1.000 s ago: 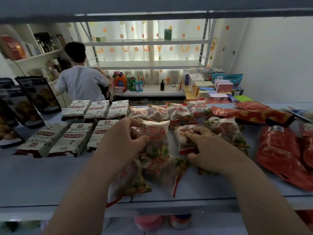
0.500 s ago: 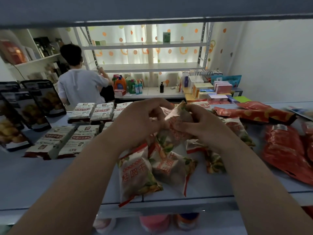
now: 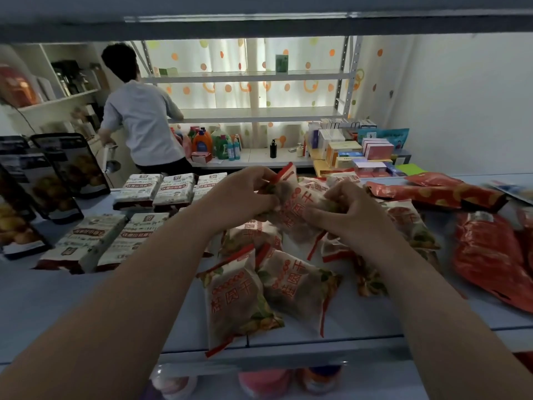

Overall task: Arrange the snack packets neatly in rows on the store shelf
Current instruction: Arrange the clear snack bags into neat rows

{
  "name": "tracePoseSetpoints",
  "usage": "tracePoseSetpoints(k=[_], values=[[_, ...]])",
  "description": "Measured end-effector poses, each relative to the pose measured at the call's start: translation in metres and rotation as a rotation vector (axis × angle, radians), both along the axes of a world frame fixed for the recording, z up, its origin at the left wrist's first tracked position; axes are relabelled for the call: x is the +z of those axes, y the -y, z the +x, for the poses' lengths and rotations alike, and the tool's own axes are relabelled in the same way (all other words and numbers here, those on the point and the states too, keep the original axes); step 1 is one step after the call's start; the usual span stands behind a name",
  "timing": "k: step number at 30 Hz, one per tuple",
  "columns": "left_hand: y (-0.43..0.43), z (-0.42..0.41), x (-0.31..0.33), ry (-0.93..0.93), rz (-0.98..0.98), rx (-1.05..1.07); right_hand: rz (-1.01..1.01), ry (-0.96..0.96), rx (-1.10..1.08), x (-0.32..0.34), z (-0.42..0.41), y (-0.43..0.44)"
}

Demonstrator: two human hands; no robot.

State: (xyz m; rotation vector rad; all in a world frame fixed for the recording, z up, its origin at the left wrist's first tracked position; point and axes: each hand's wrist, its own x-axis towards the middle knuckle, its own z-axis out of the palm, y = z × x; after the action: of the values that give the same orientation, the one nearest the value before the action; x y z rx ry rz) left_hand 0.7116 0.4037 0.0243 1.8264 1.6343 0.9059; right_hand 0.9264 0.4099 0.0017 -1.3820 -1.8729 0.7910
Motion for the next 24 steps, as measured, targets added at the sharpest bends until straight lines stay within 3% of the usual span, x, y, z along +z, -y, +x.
tracePoseSetpoints(k=[2,5,11,18,24], values=[[-0.006,-0.005,0.001,-0.07,0.034,-0.004,0.022,0.11,-0.022,-0.001,0.0,-0.003],[-0.01,-0.017,0.0,-0.331,0.097,-0.005,0.032,0.092,-0.092,-0.005,0.001,-0.004],[-0.012,-0.035,-0.007,-0.787,-0.089,-0.215,0.127,0.232,-0.057,-0.017,-0.013,0.0],[-0.02,-0.034,-0.013,-0.849,-0.216,-0.257,0.302,0.433,-0.069,-0.034,-0.021,0.007],[-0.017,-0.036,-0.014,-0.804,-0.196,-0.244,0.385,0.57,0.036,-0.047,-0.023,0.002]])
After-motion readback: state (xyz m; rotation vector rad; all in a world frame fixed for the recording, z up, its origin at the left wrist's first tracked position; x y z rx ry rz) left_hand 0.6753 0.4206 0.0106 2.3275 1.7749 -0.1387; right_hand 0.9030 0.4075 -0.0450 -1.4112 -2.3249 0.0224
